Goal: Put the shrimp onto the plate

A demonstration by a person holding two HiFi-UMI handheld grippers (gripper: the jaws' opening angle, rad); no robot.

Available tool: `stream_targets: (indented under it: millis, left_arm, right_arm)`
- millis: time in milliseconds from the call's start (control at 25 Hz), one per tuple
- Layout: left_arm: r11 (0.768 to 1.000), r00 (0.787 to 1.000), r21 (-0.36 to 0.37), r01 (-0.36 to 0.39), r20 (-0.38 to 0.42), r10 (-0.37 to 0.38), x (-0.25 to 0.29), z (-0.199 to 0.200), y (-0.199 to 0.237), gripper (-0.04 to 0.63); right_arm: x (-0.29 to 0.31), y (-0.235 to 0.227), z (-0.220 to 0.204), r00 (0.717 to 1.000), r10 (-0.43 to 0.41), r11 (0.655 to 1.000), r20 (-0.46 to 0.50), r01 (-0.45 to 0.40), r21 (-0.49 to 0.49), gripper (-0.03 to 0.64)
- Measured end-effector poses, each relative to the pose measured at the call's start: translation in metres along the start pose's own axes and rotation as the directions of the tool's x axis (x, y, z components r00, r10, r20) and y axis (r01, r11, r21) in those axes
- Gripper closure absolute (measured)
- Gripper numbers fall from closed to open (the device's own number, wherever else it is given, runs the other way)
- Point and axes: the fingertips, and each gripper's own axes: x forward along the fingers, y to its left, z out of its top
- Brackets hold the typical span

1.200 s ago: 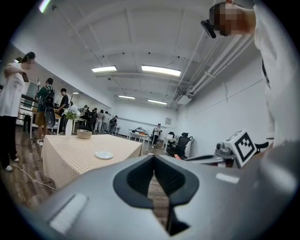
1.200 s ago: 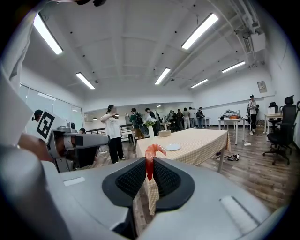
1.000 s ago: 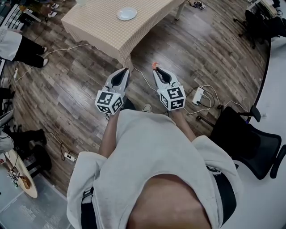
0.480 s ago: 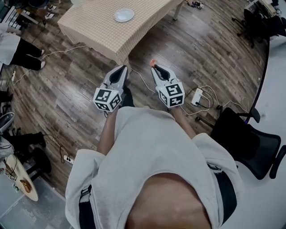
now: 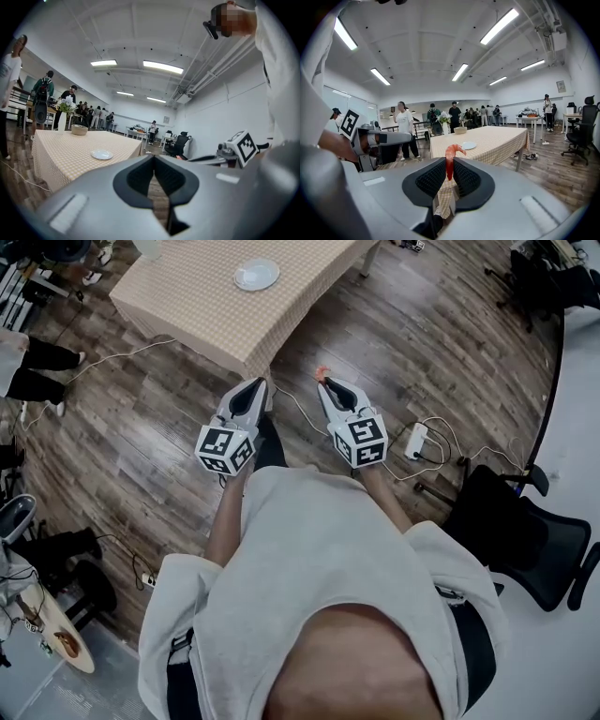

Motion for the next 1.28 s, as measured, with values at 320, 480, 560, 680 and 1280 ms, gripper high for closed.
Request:
stream_targets:
  millis: [320, 480, 560, 680, 1280]
  left_arm:
    - [1.000, 1.000, -0.012, 0.001, -0.029, -0.001, 0.028, -0.001, 0.063, 0.586]
    - [0.999, 0.999, -0.038, -0.005, -0.042, 0.003, 0.045, -0.005, 0.105, 0.586]
    - [0.999, 0.999, -0.049, -0.003, -0.044, 0.001, 0.054, -0.002, 0.128, 0.586]
    - [0.998, 0.999, -0.057, 0.004, -0.046, -0.007, 0.071, 0.009, 0.164, 0.586]
    - [0.991, 0.991, -0.090, 0.100, -0.076, -0.107, 0.150, 0.078, 0.319, 0.586]
  right_arm:
    - [0.068, -0.005, 0.011, 0.999, 0.001, 1.000, -0.036, -0.001, 0.001, 0.568]
    - [0.116, -0.005, 0.017, 0.997, 0.014, 1.000, -0.069, -0.015, -0.009, 0.568]
    - [0.141, -0.006, 0.023, 0.997, 0.014, 1.000, -0.081, -0.015, -0.011, 0.568]
    - [0.182, -0.011, 0.037, 0.996, 0.009, 1.000, -0.091, -0.009, -0.009, 0.568]
    - [0.360, -0.026, 0.135, 0.994, -0.044, 0.999, -0.102, 0.044, -0.003, 0.568]
